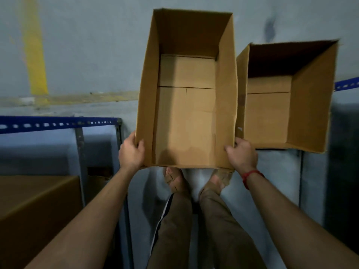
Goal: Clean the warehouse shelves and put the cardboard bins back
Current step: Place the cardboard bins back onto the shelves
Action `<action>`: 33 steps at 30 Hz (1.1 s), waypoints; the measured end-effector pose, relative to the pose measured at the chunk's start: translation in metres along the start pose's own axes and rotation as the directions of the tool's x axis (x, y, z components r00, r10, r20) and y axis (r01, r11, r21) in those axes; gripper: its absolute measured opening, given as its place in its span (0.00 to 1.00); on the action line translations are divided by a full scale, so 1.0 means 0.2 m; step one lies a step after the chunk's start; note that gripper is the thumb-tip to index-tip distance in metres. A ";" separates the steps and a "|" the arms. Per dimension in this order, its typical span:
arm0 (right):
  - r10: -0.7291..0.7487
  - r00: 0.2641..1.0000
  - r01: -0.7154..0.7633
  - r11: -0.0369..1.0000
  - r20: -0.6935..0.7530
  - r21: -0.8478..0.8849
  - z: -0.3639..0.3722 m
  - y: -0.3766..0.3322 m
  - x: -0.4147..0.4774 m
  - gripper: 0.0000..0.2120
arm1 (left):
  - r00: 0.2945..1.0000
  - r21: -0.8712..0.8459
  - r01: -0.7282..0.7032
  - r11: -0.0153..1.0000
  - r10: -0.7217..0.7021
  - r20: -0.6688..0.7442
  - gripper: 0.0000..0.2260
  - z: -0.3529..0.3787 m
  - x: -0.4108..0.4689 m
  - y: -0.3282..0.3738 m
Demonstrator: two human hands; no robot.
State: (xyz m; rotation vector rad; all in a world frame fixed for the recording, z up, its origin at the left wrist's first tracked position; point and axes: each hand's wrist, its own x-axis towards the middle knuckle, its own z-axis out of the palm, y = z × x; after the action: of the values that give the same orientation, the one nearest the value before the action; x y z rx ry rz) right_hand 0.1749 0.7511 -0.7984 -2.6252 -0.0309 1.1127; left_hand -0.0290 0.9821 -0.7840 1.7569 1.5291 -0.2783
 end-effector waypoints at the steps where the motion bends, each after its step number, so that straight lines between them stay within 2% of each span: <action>1: -0.032 0.999 0.033 0.999 -0.024 0.022 -0.04 -0.04 -0.06 0.10 | 1.000 -0.038 -0.003 0.999 0.003 -0.007 0.10 -0.06 -0.04 0.01; 5: -0.178 0.977 0.196 0.965 -0.114 0.174 -0.26 -0.18 -0.30 0.19 | 0.999 -0.166 -0.020 0.986 0.013 -0.047 0.10 -0.30 -0.23 0.11; 7: -0.202 0.977 0.214 0.900 -0.070 0.379 -0.41 -0.24 -0.42 0.27 | 0.998 -0.229 -0.042 0.972 0.032 -0.050 0.11 -0.44 -0.32 0.19; 9: -0.265 0.964 0.228 0.791 -0.018 0.568 -0.57 -0.27 -0.56 0.34 | 0.996 -0.277 -0.078 0.958 0.063 -0.063 0.07 -0.59 -0.39 0.29; 11: -0.336 0.941 0.288 0.743 -0.037 0.604 -0.69 -0.24 -0.70 0.40 | 0.989 -0.295 -0.139 0.945 0.119 -0.084 0.06 -0.75 -0.47 0.40; 12: -0.333 0.942 0.290 0.750 -0.039 0.594 -0.73 -0.22 -0.77 0.45 | 0.985 -0.295 -0.166 0.941 0.144 -0.095 0.06 -0.82 -0.52 0.45; 15: -0.216 0.976 0.170 0.807 0.016 0.565 -0.77 -0.19 -0.95 0.54 | 0.978 -0.340 -0.209 0.917 0.185 -0.101 0.07 -1.03 -0.65 0.58; 18: -0.256 0.963 0.148 0.760 0.082 0.633 -0.81 -0.24 -1.09 0.45 | 0.958 -0.400 -0.286 0.871 0.266 -0.106 0.08 -1.20 -0.79 0.68; 21: -0.222 0.964 0.063 0.725 0.145 0.686 -0.86 -0.30 -1.22 0.49 | 0.938 -0.458 -0.340 0.821 0.329 -0.107 0.09 -1.37 -0.94 0.76; 25: -0.270 0.937 0.047 0.730 0.224 0.682 -0.93 -0.33 -1.41 0.49 | 0.900 -0.448 -0.428 0.785 0.414 -0.135 0.09 -1.55 -1.06 0.83; 29: -0.269 0.947 0.075 0.718 0.177 0.692 -0.98 -0.37 -1.53 0.55 | 0.862 -0.408 -0.493 0.768 0.493 -0.113 0.09 -1.69 -1.15 0.91; 31: -0.267 0.956 0.097 0.684 0.124 0.723 -1.02 -0.41 -1.57 0.52 | 0.844 -0.400 -0.522 0.753 0.525 -0.113 0.10 -1.73 -1.21 0.98; 33: -0.296 0.951 0.124 0.631 0.090 0.766 -1.09 -0.45 -1.62 0.44 | 0.827 -0.436 -0.536 0.723 0.552 -0.102 0.12 -1.75 -1.29 1.05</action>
State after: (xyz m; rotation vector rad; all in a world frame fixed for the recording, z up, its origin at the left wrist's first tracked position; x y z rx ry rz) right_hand 0.1111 0.7396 -0.4032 -1.6951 0.0669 1.0144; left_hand -0.0124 1.0285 -0.3030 1.7113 0.8800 0.3251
